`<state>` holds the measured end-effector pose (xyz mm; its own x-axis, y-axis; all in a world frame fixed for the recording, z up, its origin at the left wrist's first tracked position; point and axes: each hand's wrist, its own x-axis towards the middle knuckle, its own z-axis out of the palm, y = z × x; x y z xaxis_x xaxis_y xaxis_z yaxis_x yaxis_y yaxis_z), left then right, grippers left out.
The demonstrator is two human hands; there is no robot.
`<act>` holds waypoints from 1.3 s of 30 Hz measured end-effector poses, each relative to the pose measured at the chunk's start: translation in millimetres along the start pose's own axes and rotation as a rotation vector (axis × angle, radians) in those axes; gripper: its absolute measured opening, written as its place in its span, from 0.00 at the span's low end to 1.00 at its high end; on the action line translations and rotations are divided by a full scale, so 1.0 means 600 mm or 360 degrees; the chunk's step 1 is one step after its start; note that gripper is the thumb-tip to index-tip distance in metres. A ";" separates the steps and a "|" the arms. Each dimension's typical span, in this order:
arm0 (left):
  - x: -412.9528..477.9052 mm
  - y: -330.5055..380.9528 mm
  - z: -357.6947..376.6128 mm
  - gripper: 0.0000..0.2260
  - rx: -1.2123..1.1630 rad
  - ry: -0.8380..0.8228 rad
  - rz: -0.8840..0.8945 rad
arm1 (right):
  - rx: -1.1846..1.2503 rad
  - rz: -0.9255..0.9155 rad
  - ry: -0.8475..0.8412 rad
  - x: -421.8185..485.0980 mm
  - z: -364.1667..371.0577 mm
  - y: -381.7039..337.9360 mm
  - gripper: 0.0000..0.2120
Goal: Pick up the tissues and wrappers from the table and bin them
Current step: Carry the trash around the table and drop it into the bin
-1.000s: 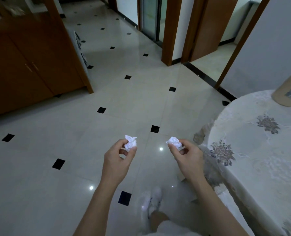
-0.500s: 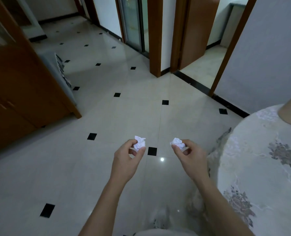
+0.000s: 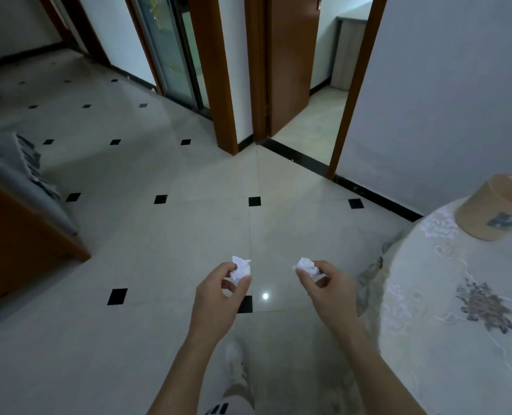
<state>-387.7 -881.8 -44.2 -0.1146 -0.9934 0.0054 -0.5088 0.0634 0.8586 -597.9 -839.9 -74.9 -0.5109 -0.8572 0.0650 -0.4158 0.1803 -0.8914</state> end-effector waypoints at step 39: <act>0.924 0.281 0.443 0.08 0.0033 -0.0829 0.0700 | -0.0145 0.0322 0.0869 0.820 -0.068 0.054 0.08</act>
<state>-763.8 -1396.3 -32.6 -0.7077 -0.6994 0.0994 -0.3367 0.4576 0.8230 -893.5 -1236.1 -53.6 -0.8902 -0.4332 0.1410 -0.3206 0.3757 -0.8695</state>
